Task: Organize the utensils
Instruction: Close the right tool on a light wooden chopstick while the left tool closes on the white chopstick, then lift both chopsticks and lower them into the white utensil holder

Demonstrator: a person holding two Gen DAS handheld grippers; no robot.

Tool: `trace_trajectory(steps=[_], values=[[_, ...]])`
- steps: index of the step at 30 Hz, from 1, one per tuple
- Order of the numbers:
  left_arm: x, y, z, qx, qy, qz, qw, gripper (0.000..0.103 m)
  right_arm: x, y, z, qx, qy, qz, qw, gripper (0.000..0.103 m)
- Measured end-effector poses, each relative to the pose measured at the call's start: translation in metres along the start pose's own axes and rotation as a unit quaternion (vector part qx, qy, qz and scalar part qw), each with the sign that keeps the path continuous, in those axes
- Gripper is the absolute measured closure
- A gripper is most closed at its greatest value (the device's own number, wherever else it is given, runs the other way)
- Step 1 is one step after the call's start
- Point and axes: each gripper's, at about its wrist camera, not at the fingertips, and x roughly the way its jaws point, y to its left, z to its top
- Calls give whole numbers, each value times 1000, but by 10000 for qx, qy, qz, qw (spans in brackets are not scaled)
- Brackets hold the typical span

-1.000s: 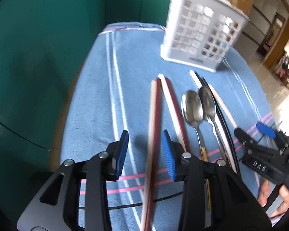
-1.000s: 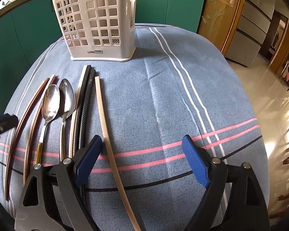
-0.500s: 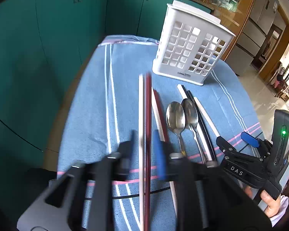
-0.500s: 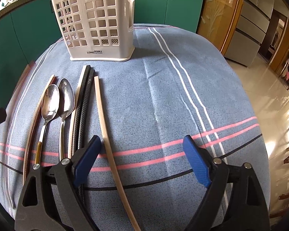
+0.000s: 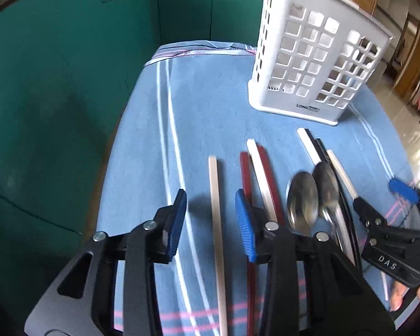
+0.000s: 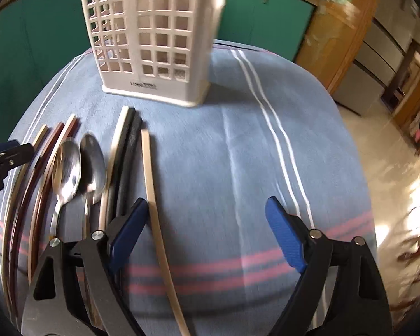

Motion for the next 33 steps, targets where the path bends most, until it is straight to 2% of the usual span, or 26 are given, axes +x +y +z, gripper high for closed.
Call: trace_trajectory(steps=[5,10,12,13,14,15,16,18,22,28,33], values=[[19,0,18,181,274,15,9995,68,20,5,36,-249,225,290,9990,39],[27,-2,32,425,448,95,9980,68,29,14,54,-559,360,361,9971,50],[30,-3,36,494,547,77,9972,69,31,16,58,-607,424,499,9960,61],[30,-4,37,486,560,33,9972,75,32,16,60,-582,476,688,9948,75],[31,-5,38,503,552,0,9972,89,32,16,61,-556,507,848,9936,87],[33,-5,39,502,541,-19,9973,94,31,18,61,-571,509,920,9928,92],[33,-4,39,465,527,-63,9975,95,29,21,60,-619,495,882,9929,96],[31,-3,37,358,515,-157,9979,96,25,24,58,-624,472,763,9940,96],[2,-3,37,245,127,-291,9992,97,-8,19,52,-497,191,896,9946,96],[-83,-2,48,228,-863,-429,9951,97,-97,-16,56,-250,-644,1083,9917,96],[-152,-2,53,241,-1678,-555,9840,97,-165,-45,52,-36,-1287,1227,9841,96]])
